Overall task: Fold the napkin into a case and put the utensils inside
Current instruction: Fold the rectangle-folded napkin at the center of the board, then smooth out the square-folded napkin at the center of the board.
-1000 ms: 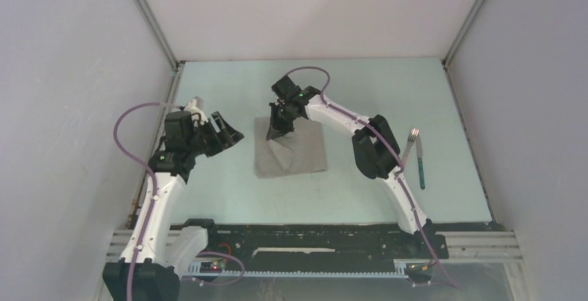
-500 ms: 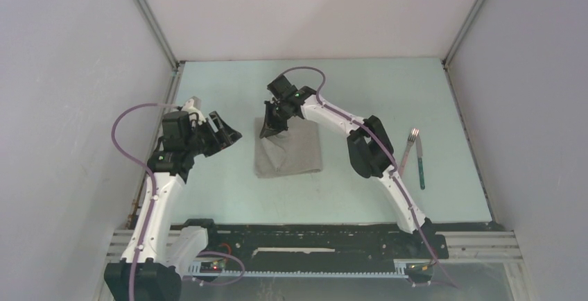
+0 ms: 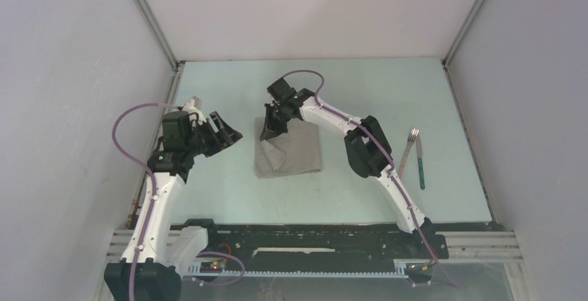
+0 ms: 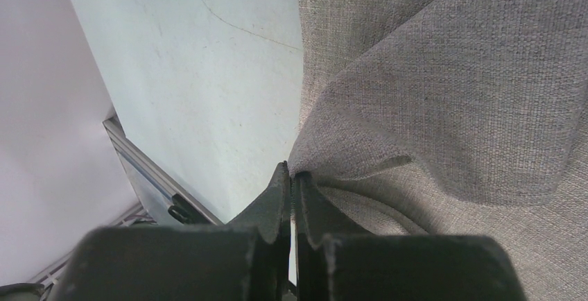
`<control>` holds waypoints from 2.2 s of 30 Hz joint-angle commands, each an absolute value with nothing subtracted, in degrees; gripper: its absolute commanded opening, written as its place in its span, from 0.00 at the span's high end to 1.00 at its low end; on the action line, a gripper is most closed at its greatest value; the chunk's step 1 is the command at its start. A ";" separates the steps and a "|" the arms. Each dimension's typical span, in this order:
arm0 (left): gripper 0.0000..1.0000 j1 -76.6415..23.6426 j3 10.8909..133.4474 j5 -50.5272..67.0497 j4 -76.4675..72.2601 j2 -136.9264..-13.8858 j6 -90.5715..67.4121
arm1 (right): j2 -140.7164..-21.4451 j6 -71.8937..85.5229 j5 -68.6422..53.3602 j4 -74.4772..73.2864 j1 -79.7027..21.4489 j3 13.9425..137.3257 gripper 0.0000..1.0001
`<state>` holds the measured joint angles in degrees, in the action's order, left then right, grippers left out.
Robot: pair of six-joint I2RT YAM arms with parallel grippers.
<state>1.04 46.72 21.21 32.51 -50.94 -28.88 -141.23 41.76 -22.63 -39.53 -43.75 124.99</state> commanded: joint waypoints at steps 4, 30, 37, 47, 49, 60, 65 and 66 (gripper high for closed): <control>0.26 1.57 47.11 21.46 32.30 -49.84 -27.58 | -141.25 41.42 -29.86 -40.21 -44.11 128.57 0.49; 0.29 0.97 37.93 21.16 21.19 -57.10 -34.86 | -128.09 41.49 -36.29 -14.40 -43.43 95.62 0.25; 0.28 3.25 40.67 19.28 21.96 -56.25 -35.79 | -128.00 43.20 -40.19 -12.41 -49.66 99.75 0.23; 0.29 3.41 51.55 28.52 15.85 -73.92 -39.72 | -103.76 34.77 -25.70 -25.34 -37.80 75.06 0.21; 0.28 3.06 52.93 28.54 15.56 -75.55 -39.53 | -99.68 33.53 -18.86 -28.61 -35.82 71.33 0.21; 0.32 0.77 51.09 28.78 14.85 -74.12 -38.39 | -100.34 36.20 -18.06 -24.78 -32.70 64.75 0.47; 0.36 -7.38 54.76 27.09 19.97 -78.51 -33.58 | -100.86 36.66 -18.32 -22.64 -32.87 64.10 0.47; 0.36 -10.11 54.46 25.35 19.12 -79.39 -34.43 | -101.31 36.77 -18.47 -22.31 -32.81 64.08 0.47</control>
<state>-2.35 52.05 27.18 18.02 -77.01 -37.01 -100.75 36.29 -18.39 -25.74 -32.45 63.83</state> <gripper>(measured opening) 0.645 0.524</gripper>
